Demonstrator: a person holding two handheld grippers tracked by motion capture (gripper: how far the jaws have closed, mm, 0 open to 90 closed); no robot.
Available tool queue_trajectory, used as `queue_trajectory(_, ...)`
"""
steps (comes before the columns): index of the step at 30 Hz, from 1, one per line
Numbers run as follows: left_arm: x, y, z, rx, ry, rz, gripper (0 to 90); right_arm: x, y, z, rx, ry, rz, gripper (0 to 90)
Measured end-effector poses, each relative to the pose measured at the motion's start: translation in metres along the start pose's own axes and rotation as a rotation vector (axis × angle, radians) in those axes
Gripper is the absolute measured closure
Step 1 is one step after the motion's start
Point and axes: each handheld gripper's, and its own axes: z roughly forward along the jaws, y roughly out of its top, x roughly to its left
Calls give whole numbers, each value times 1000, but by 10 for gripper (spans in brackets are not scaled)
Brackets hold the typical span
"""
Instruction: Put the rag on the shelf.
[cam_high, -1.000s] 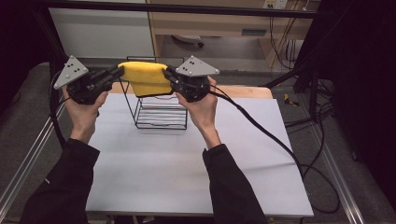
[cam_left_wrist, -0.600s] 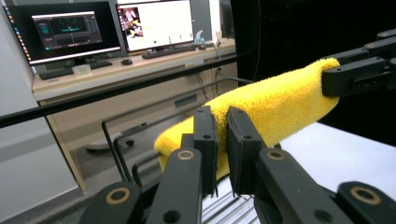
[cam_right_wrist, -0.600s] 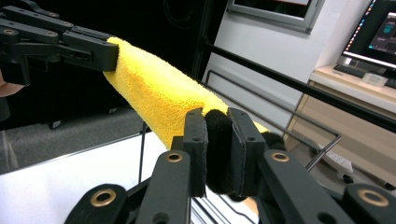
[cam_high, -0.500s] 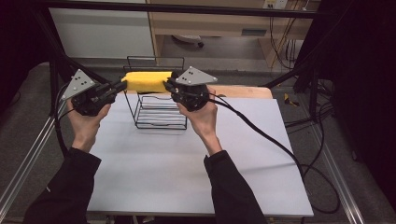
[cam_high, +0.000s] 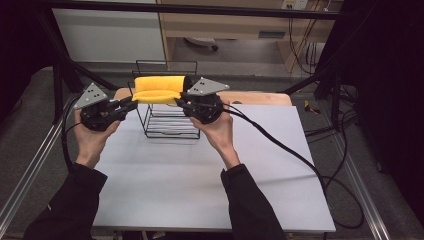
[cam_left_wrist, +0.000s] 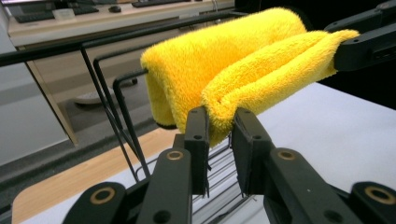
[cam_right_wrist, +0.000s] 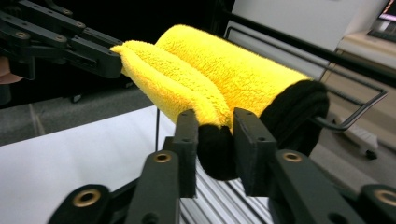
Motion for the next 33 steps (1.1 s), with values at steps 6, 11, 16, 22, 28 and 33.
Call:
queue_trajectory(6, 0, -6, 4, 46, -3, 1, 748, 1, -2, 1, 31, 20, 0, 673)
queue_trajectory(11, 0, -11, 8, 87, 2, 10, 731, 1, -5, 3, 61, 38, 38, 634)
queue_trajectory(16, 1, -14, 15, 111, 9, 4, 729, -3, -11, 7, 83, 28, 62, 701)
queue_trajectory(22, 4, -21, 28, 146, 37, -9, 711, -6, -21, 18, 94, -12, 35, 686)
queue_trajectory(28, 7, -26, 36, 160, 47, -28, 670, -11, -34, 26, 88, -29, 54, 646)
queue_trajectory(33, 9, -29, 36, 158, 53, -47, 620, -14, -38, 19, 61, -21, 69, 594)
